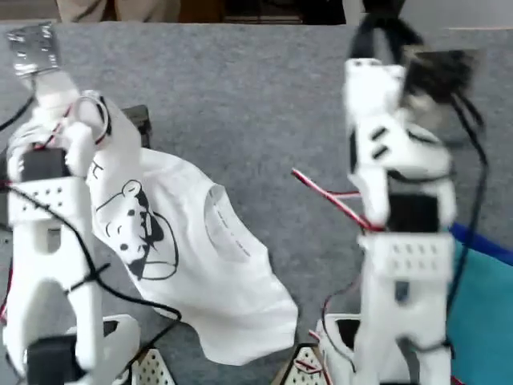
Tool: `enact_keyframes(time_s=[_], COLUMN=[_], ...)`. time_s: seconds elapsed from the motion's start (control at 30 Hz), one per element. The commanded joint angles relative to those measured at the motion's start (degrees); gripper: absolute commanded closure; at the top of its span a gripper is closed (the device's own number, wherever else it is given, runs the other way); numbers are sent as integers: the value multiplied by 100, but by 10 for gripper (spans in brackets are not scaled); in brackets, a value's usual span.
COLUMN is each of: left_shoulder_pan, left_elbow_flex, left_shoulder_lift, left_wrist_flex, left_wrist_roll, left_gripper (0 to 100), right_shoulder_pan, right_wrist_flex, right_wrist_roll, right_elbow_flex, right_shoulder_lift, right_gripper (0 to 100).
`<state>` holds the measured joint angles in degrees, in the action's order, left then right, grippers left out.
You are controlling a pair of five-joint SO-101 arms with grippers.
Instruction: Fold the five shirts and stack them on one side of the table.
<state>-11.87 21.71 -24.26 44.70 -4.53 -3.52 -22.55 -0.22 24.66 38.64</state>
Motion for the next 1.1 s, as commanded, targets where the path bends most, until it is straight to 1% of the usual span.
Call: enact_keyframes(time_s=[0.0, 0.07, 0.17, 0.23, 0.3, 0.37, 0.43, 0.47, 0.53, 0.63, 0.8, 0.93, 1.0, 1.07], left_shoulder_pan=[53, -176, -642, -1037, -1407, -1732, -1960, -2057, -2207, -2338, -2585, -2875, -2989, -3086], left_elbow_flex=[-26, -9, -9, -9, 35, 229, 571, 782, 1196, 1688, 2048, 2092, 2101, 2110], left_shoulder_lift=[321, 462, 585, 585, 576, 576, 576, 576, 576, 567, 567, 567, 567, 567], left_wrist_flex=[53, 387, 853, 1231, 1609, 1785, 1811, 1793, 1776, 1776, 1776, 1767, 1776, 1785], left_wrist_roll=[-26, -123, -624, -1002, -1284, -1582, -1855, -1969, -2119, -2251, -2409, -2418, -2532, -2681], left_gripper=[981, 981, 981, 981, 981, 981, 981, 981, 981, 981, 981, 981, 981, 981], right_shoulder_pan=[-611, -1033, -1701, -2185, -2624, -3020, -3345, -3459, -3618, -3785, -3855, -3802, -3776, -3679], right_wrist_flex=[-782, -1459, -2171, -2400, -2479, -2602, -2778, -2848, -2989, -3376, -4264, -5292, -5873, -6444], right_wrist_roll=[123, 176, 185, 167, 158, 158, 97, -53, -369, -615, -818, -809, -809, -791], right_elbow_flex=[-92, -92, -92, -92, -119, -321, -690, -919, -1473, -2484, -4435, -6053, -6914, -7776], right_shoulder_lift=[-576, -919, -1473, -1895, -2369, -2905, -3503, -3829, -4567, -5710, -7635, -8989, -9552, -10000], right_gripper=[994, 993, 991, 956, 890, 836, 824, 824, 824, 824, 824, 829, 882, 983])
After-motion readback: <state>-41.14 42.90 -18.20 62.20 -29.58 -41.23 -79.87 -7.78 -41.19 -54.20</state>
